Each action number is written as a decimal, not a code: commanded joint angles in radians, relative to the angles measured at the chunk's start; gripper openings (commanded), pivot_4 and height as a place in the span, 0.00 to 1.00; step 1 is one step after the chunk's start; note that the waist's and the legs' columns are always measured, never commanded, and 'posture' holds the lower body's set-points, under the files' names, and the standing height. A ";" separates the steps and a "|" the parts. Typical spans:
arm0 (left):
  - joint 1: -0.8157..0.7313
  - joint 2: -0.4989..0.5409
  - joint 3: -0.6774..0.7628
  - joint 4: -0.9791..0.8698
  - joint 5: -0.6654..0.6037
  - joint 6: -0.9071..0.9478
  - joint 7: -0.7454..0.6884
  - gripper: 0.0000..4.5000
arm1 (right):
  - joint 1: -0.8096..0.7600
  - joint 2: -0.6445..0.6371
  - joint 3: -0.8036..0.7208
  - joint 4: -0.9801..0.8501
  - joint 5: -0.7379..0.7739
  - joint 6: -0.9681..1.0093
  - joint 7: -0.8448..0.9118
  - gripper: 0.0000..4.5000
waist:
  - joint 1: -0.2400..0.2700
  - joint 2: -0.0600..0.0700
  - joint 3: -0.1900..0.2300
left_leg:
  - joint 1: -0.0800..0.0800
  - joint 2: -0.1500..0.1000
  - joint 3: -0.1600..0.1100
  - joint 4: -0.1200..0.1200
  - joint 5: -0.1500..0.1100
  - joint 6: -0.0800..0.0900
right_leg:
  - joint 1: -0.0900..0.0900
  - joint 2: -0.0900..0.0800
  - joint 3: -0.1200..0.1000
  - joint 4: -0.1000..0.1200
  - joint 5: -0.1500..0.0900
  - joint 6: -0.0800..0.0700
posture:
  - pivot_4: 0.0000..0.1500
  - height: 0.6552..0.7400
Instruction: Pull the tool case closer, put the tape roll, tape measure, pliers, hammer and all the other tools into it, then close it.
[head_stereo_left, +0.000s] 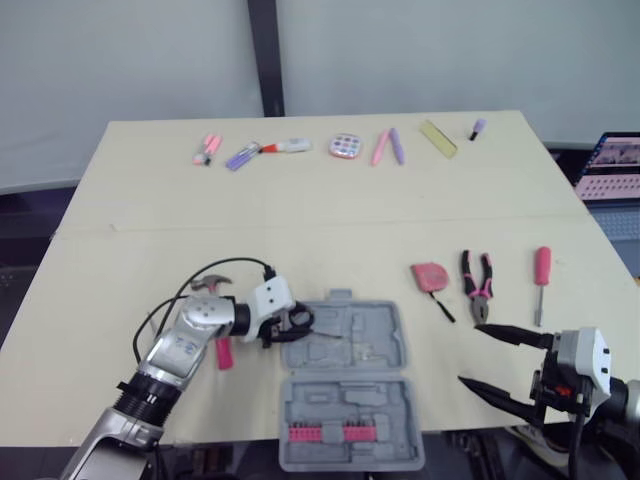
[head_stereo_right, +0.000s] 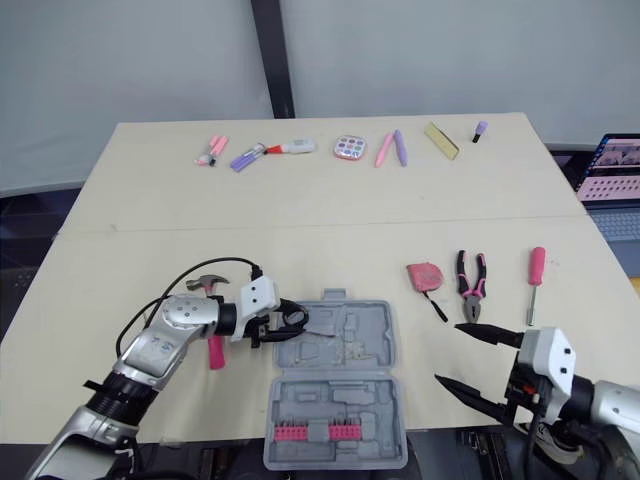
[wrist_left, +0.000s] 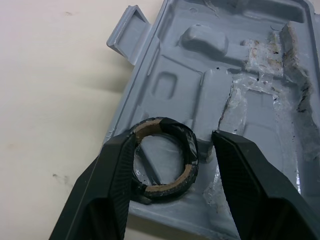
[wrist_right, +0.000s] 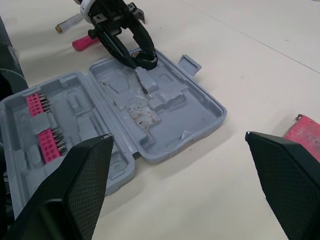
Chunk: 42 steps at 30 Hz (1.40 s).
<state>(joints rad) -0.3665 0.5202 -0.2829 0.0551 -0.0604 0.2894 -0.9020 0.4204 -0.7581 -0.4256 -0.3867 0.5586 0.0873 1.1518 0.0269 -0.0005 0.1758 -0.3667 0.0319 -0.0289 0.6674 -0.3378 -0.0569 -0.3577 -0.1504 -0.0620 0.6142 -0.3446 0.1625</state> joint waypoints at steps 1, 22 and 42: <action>0.014 -0.012 0.009 0.011 -0.004 0.010 0.010 0.58 | 0.010 -0.002 -0.034 -0.031 0.017 -0.005 -0.001 1.00 | 0.000 0.000 0.000 | 0.000 0.000 0.000 0.000 0.000 0.000 | 0.000 0.000 0.000 0.000 0.000 0.000 | 1.00 1.00; 0.015 -0.037 0.118 -0.087 -0.117 0.124 0.030 0.46 | -0.008 0.001 -0.021 -0.022 0.013 -0.005 0.001 1.00 | 0.000 0.000 0.000 | 0.000 0.000 0.000 0.000 0.000 0.000 | 0.000 0.000 0.000 0.000 0.000 0.000 | 1.00 1.00; 0.044 -0.033 0.062 -0.054 -0.067 0.072 0.036 0.19 | 0.007 0.004 -0.029 -0.033 0.017 -0.002 -0.002 1.00 | 0.000 0.000 0.000 | 0.000 0.000 0.000 0.000 0.000 0.000 | 0.000 0.000 0.000 -0.001 0.000 0.000 | 1.00 1.00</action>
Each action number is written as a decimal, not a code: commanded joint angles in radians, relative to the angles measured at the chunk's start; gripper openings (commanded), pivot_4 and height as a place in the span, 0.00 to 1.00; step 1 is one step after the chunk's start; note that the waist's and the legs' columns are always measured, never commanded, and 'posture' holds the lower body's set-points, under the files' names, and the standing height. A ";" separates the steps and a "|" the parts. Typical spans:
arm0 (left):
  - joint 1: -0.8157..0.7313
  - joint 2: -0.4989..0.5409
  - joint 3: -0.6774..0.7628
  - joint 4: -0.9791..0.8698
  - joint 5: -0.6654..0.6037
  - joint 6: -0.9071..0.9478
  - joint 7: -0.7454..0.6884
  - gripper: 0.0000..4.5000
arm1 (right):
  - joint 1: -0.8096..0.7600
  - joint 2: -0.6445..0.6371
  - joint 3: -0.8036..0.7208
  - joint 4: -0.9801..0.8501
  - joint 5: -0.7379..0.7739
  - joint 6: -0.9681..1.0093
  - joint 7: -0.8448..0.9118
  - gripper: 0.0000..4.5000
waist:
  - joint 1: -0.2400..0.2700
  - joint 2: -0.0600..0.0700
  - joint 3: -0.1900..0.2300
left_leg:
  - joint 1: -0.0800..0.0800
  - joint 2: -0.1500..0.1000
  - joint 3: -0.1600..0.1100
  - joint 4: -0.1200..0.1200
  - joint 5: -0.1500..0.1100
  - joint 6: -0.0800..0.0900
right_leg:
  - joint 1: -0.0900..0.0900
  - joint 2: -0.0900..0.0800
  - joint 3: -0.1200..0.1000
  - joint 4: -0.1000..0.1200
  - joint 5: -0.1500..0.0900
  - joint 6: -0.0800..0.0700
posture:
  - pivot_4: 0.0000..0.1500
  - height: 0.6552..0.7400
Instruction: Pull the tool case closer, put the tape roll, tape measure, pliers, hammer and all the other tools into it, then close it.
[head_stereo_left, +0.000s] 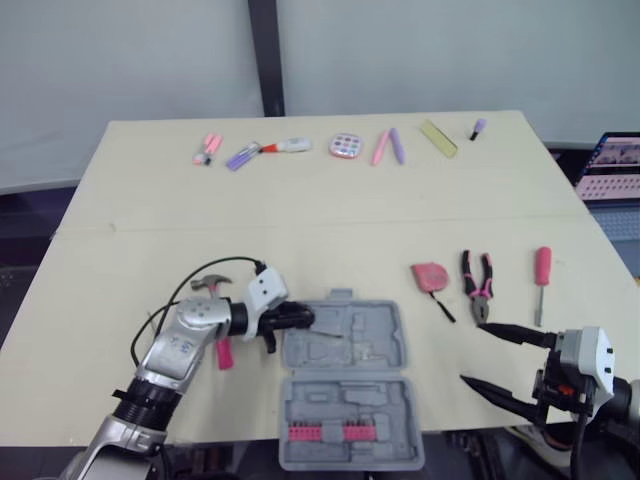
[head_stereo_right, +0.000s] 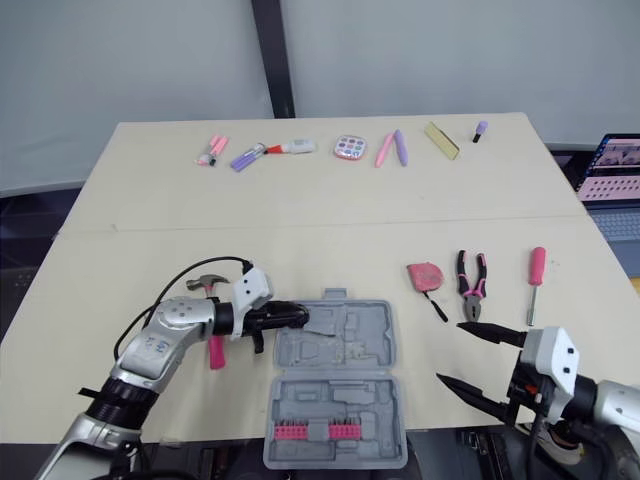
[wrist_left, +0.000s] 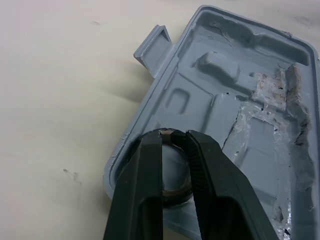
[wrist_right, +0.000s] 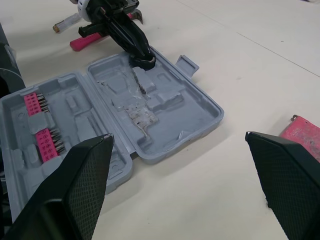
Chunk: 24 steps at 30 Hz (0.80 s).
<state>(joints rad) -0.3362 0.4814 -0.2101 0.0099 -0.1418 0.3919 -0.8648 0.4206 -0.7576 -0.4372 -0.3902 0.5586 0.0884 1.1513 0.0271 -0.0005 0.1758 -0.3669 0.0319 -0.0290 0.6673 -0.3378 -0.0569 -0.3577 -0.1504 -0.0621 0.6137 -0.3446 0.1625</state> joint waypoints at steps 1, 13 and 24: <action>0.017 0.010 -0.014 -0.002 0.021 -0.039 -0.001 0.19 | 0.007 0.003 -0.017 -0.029 0.018 -0.003 -0.001 1.00 | 0.000 0.000 0.000 | 0.000 0.000 0.000 0.000 0.000 0.000 | 0.000 0.000 0.000 0.000 0.000 0.000 | 1.00 1.00; 0.050 0.024 -0.032 0.066 0.065 -0.116 0.002 0.19 | 0.001 -0.002 -0.017 -0.023 0.017 -0.002 0.002 1.00 | 0.000 0.001 -0.001 | 0.001 0.000 0.000 -0.001 0.000 0.000 | 0.001 0.000 0.000 0.000 0.000 0.000 | 1.00 1.00; 0.073 0.055 0.218 -0.183 -0.175 -0.016 -0.005 0.19 | -0.038 0.003 0.017 -0.049 0.048 0.062 -0.025 1.00 | -0.003 0.002 -0.001 | 0.000 0.000 0.000 -0.001 0.000 0.000 | 0.000 0.000 0.000 0.000 0.000 0.000 | 1.00 1.00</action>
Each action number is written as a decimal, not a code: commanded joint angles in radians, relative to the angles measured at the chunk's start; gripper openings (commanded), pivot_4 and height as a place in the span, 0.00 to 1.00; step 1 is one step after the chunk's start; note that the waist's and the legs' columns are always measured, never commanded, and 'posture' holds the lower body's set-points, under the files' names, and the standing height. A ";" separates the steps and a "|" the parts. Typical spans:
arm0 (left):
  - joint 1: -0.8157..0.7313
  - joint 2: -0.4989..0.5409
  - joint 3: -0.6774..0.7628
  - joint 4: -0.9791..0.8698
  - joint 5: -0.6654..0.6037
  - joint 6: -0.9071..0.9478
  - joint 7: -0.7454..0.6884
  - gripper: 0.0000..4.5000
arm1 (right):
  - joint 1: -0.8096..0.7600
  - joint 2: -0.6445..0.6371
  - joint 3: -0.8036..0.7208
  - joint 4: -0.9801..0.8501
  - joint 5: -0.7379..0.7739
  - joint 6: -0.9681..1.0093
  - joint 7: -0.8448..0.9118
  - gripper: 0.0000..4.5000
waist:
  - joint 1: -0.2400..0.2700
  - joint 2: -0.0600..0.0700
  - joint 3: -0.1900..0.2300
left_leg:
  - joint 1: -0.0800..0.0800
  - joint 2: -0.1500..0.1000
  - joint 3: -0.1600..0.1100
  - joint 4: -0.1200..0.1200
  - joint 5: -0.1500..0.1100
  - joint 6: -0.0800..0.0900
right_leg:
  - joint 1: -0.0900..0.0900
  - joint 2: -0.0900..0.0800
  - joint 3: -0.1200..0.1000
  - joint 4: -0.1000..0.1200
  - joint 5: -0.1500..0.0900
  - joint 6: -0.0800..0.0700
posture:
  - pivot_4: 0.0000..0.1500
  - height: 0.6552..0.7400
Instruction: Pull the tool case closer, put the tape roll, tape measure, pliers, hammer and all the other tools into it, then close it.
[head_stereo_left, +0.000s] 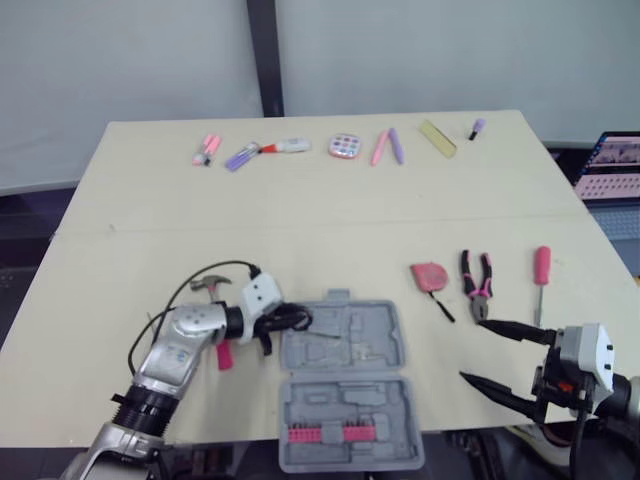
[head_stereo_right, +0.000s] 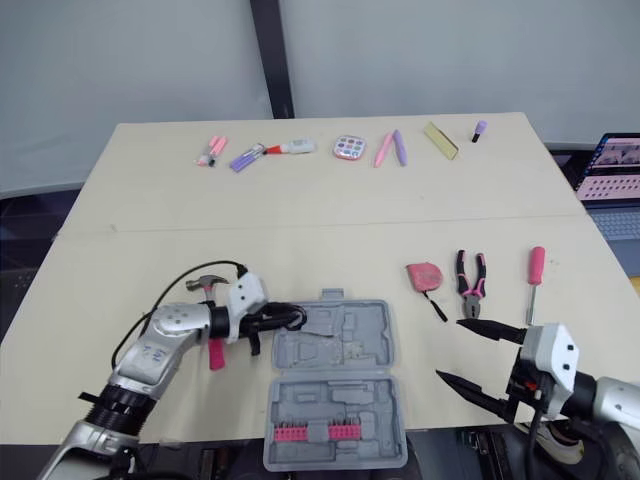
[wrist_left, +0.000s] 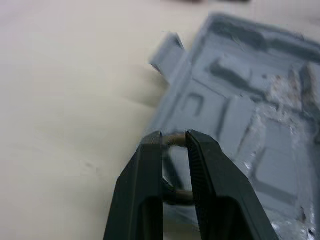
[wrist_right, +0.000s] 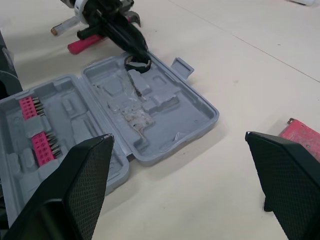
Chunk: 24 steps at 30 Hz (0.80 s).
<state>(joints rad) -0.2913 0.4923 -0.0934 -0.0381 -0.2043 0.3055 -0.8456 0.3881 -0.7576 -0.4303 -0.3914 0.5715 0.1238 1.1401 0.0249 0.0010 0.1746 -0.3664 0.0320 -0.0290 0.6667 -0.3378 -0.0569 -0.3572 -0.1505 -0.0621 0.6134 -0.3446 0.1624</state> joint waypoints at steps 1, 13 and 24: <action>0.062 0.075 0.132 -0.189 -0.150 0.109 -0.041 0.19 | -0.005 0.002 0.018 -0.050 0.040 0.039 -0.011 1.00 | -0.001 0.000 0.000 | 0.000 0.000 0.000 0.000 0.000 0.000 | 0.000 0.000 0.000 0.000 0.000 0.000 | 1.00 1.00; 0.777 0.157 0.416 -0.528 -0.258 0.058 -0.099 0.98 | 0.010 0.028 0.092 -0.029 -0.007 0.039 -0.017 1.00 | 0.005 0.001 -0.002 | 0.001 0.000 0.000 -0.002 -0.001 0.001 | 0.002 0.000 0.001 -0.003 0.000 0.000 | 1.00 1.00; 1.021 0.116 0.520 -0.495 -0.247 -0.130 -0.137 0.98 | 0.011 0.006 0.097 0.012 -0.020 0.023 0.024 1.00 | 0.003 0.000 -0.002 | 0.001 0.000 0.001 -0.002 -0.002 0.001 | 0.001 0.000 0.001 -0.008 0.000 -0.001 | 1.00 1.00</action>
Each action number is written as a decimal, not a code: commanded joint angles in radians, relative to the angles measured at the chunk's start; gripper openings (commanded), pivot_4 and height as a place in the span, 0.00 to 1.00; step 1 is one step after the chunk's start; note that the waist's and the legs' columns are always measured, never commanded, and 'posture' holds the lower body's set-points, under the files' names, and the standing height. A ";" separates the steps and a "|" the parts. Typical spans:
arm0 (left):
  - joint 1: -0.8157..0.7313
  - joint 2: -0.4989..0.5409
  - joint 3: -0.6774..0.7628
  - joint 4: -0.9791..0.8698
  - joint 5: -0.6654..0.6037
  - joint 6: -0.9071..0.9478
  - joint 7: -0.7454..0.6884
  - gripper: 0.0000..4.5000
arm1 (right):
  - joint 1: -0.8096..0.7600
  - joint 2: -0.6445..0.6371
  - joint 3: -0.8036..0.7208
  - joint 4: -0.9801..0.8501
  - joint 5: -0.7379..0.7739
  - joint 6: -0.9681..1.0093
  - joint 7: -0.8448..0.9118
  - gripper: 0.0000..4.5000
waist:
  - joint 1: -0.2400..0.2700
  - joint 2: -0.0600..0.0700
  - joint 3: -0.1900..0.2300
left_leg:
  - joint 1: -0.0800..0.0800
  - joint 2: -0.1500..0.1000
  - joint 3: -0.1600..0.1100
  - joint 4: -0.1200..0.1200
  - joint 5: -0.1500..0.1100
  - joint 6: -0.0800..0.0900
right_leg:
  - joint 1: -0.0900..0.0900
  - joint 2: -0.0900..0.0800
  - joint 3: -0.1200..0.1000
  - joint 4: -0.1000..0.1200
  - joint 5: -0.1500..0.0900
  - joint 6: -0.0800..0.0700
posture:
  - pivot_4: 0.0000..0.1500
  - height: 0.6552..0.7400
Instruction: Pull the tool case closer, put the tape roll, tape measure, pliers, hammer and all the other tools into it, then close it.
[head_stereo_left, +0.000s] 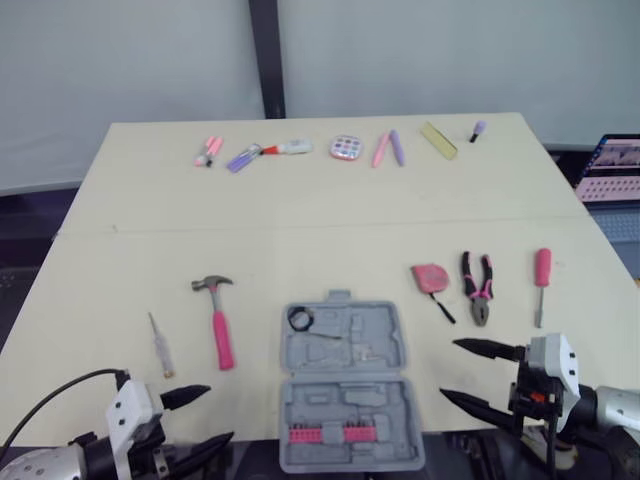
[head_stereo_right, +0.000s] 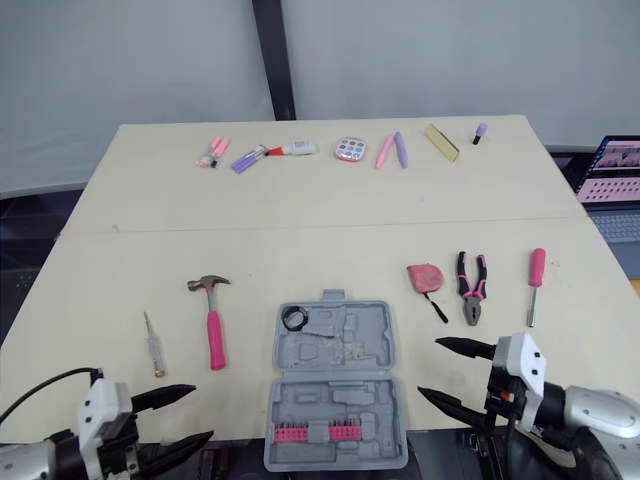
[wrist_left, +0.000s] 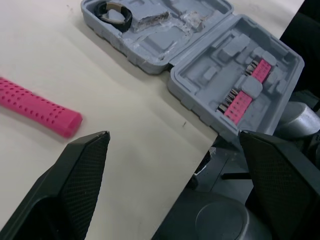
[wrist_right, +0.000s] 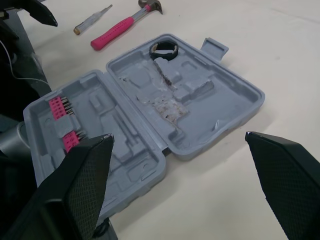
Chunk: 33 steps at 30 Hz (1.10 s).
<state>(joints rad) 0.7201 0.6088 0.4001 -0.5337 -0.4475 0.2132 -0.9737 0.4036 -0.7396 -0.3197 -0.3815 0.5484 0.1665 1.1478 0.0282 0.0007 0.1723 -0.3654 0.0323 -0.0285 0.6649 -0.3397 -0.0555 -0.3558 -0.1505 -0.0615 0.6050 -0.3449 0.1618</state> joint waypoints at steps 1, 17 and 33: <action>0.006 0.000 0.026 0.002 -0.006 -0.043 -0.010 0.98 | -0.005 -0.012 -0.013 0.003 0.003 -0.020 0.017 1.00 | -0.001 0.000 0.000 | 0.000 0.000 0.000 0.000 0.000 0.000 | 0.000 0.000 0.000 0.000 0.000 0.000 | 1.00 1.00; -0.322 0.099 -0.108 -0.095 -0.178 0.100 -0.017 0.98 | -0.043 0.053 0.007 -0.128 -0.073 0.225 -0.352 1.00 | -0.005 0.002 -0.002 | 0.000 0.000 0.000 0.000 0.000 0.000 | 0.000 0.000 0.000 0.005 0.000 0.000 | 1.00 1.00; -0.405 0.104 -0.188 -0.067 -0.106 0.081 0.009 0.98 | -0.524 0.219 0.268 0.108 -0.290 0.586 -0.812 1.00 | -0.010 0.003 -0.003 | -0.002 0.000 0.000 0.000 0.000 -0.001 | -0.004 0.000 0.001 0.006 0.000 0.000 | 1.00 1.00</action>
<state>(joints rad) 0.3175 0.7085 0.2099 -0.5770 -0.5542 0.3046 -0.9716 -0.0975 -0.5320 -0.0510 -0.3027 0.2889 0.7793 0.3651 0.0183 0.0042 0.1692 -0.3671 0.0323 -0.0279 0.6643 -0.3394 -0.0561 -0.3596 -0.1504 -0.0607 0.6112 -0.3448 0.1617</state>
